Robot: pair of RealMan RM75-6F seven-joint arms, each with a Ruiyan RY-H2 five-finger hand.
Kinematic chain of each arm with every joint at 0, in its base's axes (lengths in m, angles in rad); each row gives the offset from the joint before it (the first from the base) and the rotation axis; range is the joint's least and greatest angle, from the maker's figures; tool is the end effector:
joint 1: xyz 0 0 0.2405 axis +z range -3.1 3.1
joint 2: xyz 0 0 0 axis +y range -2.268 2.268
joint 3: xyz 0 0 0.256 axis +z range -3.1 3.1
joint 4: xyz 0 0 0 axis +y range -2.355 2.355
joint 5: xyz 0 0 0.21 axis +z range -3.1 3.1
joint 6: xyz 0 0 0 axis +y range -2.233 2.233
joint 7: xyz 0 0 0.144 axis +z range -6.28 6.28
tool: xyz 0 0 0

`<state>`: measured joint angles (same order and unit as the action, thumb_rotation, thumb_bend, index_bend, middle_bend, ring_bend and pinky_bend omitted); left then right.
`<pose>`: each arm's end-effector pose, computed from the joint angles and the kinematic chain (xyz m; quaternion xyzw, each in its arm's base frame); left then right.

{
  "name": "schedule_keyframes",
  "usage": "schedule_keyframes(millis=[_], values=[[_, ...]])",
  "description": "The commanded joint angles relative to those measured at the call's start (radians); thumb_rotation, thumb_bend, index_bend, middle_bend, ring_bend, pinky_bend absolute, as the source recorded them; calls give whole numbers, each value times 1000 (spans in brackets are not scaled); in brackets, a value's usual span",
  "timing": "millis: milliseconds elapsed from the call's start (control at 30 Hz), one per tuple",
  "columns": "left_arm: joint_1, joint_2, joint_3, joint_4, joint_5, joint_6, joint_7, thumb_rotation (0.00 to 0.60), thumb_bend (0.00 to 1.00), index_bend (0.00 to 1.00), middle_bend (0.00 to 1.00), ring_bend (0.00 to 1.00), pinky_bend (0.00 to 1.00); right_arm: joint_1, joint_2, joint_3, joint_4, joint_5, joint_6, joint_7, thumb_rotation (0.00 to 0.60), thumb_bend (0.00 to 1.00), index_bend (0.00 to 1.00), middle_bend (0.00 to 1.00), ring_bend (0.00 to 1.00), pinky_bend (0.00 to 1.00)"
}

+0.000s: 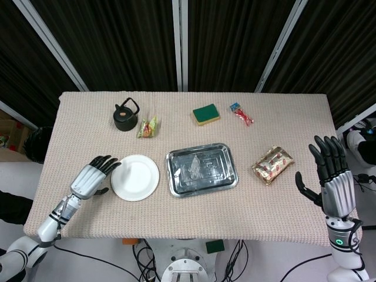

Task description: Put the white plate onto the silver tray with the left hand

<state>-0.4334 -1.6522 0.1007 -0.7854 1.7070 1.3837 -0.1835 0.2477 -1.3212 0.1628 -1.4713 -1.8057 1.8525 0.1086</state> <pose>-0.3055 0.2750 0.0136 -0.7760 -0.2451 -0.3866 0.4339 -0.2224 -0.2220 0.1563 0.5482 -0.1882 0.6622 0.4750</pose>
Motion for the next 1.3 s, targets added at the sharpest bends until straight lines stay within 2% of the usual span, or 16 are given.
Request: schedule_keyframes(millis=[33,233,467,800,1067,1300], values=[[-1,-24,8,28,6,-6,-36,600,37,187,178,121,212,-1,0,0,0,-1,0,-2,600,458,0,0,0,0],[-2,-78,-1,105,18,46,-114,600,39,188,178,121,212,-4,3,0,-3,0,-1,-4,600,458,0,0,0,0],[-15,-139,0,195,27,61,-191,600,61,217,183,121,212,-4,-3,-2,6,6,-9,1,600,458,0,0,0,0],[-41,-183,5,256,33,55,-217,600,115,244,183,121,212,-6,-3,-2,11,9,-13,1,600,458,0,0,0,0],[-55,-212,6,290,33,55,-239,600,424,393,196,122,211,-6,-5,1,16,14,-14,6,600,458,0,0,0,0],[-61,-229,8,319,30,54,-230,600,483,443,201,122,211,-8,-4,4,19,19,-11,9,600,458,0,0,0,0]])
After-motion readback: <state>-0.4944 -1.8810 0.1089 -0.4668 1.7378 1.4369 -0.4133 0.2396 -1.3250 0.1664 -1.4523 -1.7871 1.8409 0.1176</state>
